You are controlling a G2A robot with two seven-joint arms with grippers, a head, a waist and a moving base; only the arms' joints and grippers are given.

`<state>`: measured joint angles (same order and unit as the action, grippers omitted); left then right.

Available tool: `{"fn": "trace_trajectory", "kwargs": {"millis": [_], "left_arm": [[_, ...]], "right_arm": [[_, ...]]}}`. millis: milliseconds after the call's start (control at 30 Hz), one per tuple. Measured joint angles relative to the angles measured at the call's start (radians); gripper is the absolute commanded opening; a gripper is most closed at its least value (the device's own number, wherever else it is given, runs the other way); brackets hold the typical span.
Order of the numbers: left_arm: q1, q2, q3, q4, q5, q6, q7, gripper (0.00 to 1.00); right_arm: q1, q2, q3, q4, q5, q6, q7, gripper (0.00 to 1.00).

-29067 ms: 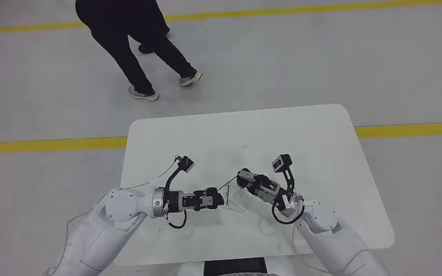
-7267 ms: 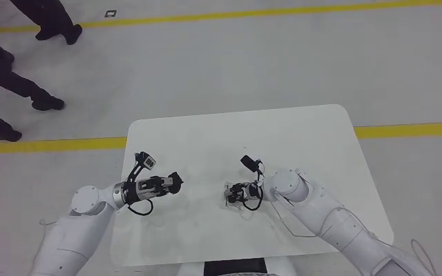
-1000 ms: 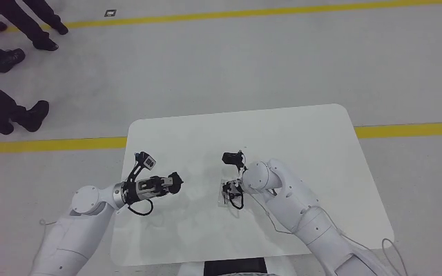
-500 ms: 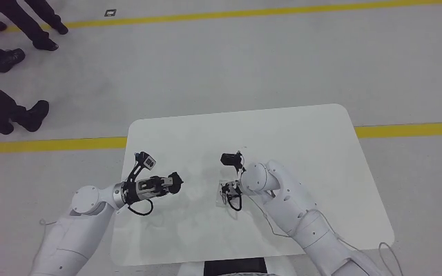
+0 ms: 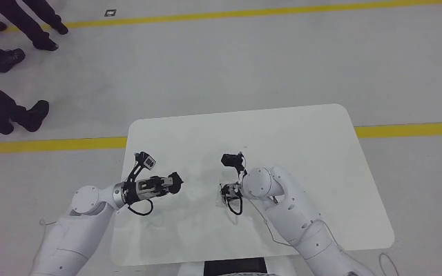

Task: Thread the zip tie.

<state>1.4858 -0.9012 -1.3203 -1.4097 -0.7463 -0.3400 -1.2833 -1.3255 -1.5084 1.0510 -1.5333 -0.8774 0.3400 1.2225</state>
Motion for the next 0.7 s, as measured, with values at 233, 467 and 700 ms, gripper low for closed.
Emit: {"fn": "trace_trajectory", "kwargs": {"millis": [233, 467, 700], "left_arm": [[0.0, 0.0, 0.0, 0.0, 0.0, 0.0, 0.0, 0.0], [0.0, 0.0, 0.0, 0.0, 0.0, 0.0, 0.0, 0.0], [0.0, 0.0, 0.0, 0.0, 0.0, 0.0, 0.0, 0.0]], "right_arm": [[-0.112, 0.021, 0.039, -0.195, 0.02, -0.035, -0.036, 0.0], [-0.262, 0.042, 0.083, -0.348, 0.105, -0.226, -0.268, 0.0], [-0.282, 0.046, 0.089, -0.352, 0.112, -0.269, -0.307, 0.0]]}}
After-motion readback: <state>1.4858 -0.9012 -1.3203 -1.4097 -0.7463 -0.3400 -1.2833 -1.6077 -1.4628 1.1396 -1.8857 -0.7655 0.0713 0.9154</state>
